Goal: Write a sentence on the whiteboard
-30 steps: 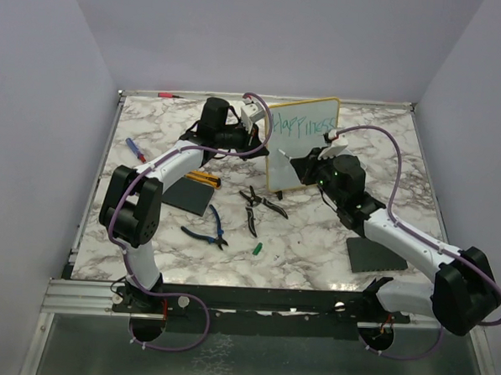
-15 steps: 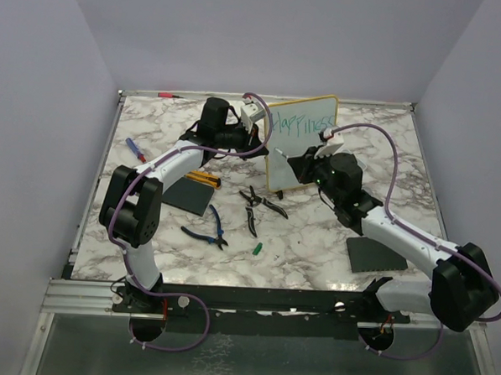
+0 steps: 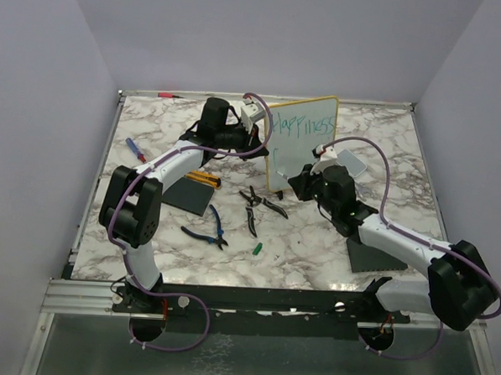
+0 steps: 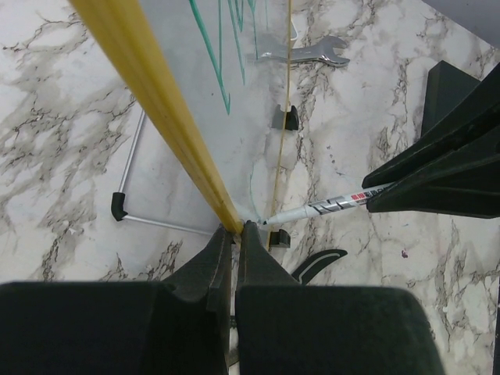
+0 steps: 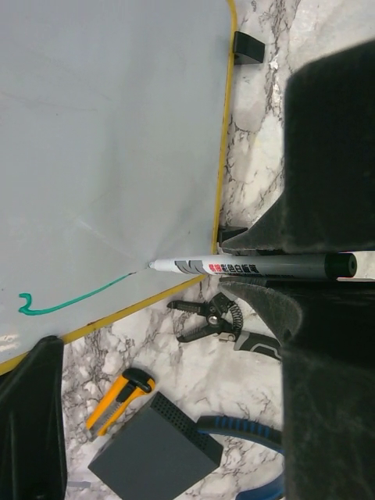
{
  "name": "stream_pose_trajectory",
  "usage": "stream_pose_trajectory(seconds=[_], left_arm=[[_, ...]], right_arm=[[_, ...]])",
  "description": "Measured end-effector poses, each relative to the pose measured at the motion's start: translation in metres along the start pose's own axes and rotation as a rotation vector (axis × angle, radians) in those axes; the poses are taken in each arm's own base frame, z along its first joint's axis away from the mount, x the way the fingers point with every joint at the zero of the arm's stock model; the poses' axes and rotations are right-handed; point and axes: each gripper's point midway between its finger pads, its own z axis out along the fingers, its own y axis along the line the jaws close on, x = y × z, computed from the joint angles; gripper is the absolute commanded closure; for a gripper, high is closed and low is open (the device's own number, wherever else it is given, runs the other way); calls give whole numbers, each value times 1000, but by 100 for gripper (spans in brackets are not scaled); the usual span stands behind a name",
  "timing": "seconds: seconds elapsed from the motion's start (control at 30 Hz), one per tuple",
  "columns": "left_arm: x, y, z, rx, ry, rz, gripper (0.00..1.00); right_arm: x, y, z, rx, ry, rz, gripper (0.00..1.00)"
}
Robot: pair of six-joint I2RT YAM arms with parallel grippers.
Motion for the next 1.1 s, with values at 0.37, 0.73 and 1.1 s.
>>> stream_pose_trajectory(seconds=[0.37,0.73,1.1], left_arm=[[0,0,0,0,1,-1,100],[0,0,0,0,2,-1,100],[0,0,0,-1,1,3,100]], right_arm=[[-6,11,-7,-25,-14,-6,99],[-33,20,2,-43,-74,-5,99],[-33,18,6,-11,-82,-9,99]])
